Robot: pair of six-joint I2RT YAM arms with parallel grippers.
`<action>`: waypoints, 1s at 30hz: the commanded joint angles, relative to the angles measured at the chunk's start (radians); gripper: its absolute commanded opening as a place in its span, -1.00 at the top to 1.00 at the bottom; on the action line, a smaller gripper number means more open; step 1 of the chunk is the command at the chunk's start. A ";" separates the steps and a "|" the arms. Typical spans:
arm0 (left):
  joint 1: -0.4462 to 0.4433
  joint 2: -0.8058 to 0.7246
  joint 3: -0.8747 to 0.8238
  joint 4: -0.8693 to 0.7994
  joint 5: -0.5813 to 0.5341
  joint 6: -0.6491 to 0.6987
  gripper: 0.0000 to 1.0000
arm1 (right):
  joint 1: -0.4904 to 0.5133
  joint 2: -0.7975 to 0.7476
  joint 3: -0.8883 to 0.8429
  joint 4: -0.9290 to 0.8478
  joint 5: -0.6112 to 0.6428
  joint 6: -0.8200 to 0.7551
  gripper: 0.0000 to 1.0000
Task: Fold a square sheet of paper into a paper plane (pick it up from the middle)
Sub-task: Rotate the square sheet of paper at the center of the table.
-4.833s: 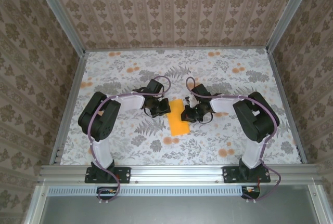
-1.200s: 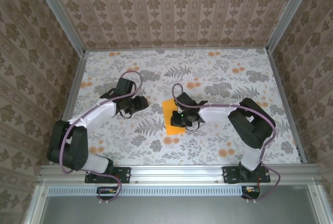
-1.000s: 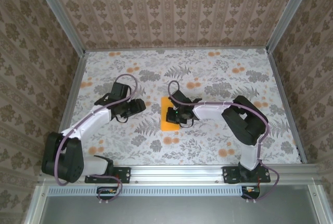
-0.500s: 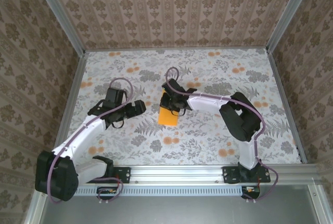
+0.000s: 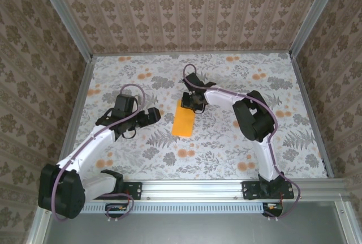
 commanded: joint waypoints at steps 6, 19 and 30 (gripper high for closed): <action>-0.030 0.024 -0.008 0.045 0.061 -0.018 -0.99 | -0.080 -0.018 -0.026 -0.107 0.024 -0.016 0.51; -0.271 0.197 0.027 0.279 0.122 -0.239 -0.34 | -0.125 -0.352 -0.399 0.054 0.079 0.174 0.51; -0.373 0.479 0.171 0.395 0.152 -0.309 0.31 | -0.148 -0.446 -0.521 0.175 -0.111 0.111 0.46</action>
